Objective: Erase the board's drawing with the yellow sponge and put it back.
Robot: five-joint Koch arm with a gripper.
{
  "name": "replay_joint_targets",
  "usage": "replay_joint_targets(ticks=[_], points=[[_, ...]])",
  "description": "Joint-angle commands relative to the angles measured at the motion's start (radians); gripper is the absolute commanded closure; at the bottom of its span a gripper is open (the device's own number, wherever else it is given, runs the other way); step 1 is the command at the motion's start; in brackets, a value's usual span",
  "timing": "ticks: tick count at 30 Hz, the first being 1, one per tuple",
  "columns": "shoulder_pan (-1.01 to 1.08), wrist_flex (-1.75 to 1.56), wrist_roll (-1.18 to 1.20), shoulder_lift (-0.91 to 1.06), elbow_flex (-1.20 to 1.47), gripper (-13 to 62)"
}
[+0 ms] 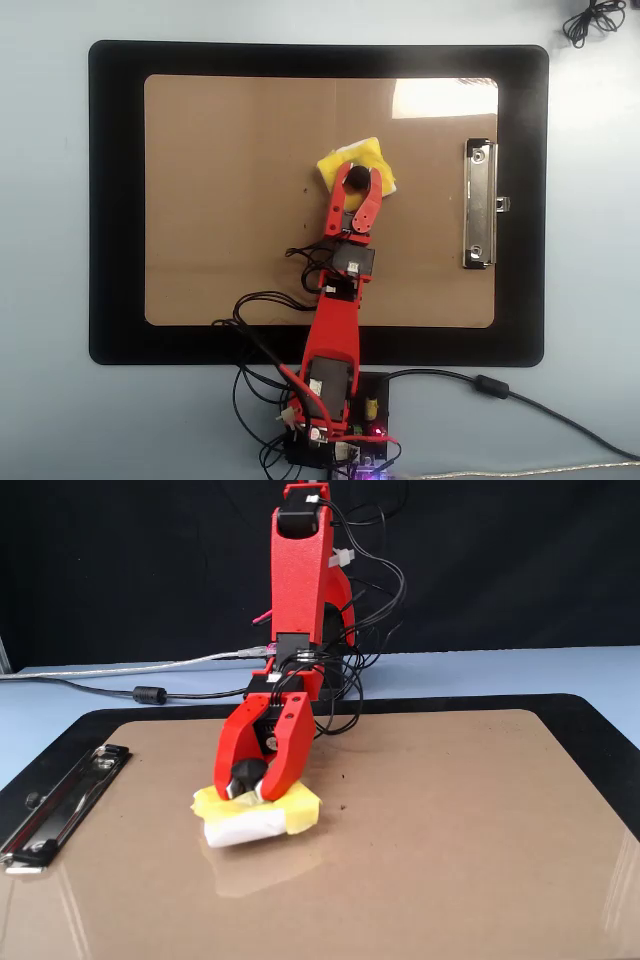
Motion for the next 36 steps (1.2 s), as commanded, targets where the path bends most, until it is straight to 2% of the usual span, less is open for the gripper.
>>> replay_joint_targets(ticks=[1,5,12,15,18,22,25,31,36], points=[[0.002,0.005,0.015,0.014,0.028,57.6],[-0.238,0.005,-0.008,0.003,0.032,57.6],[-0.486,0.005,-0.221,0.012,0.034,57.6],[-0.454,0.006,-0.221,0.060,0.091,57.6],[-0.293,0.008,-0.172,0.175,0.216,57.6],[-0.081,0.018,0.064,0.387,0.417,57.6],[-0.064,0.020,0.160,0.453,0.477,57.6],[-0.302,0.015,0.017,0.403,0.420,57.6],[-0.301,0.021,-0.008,0.110,0.120,57.6]])
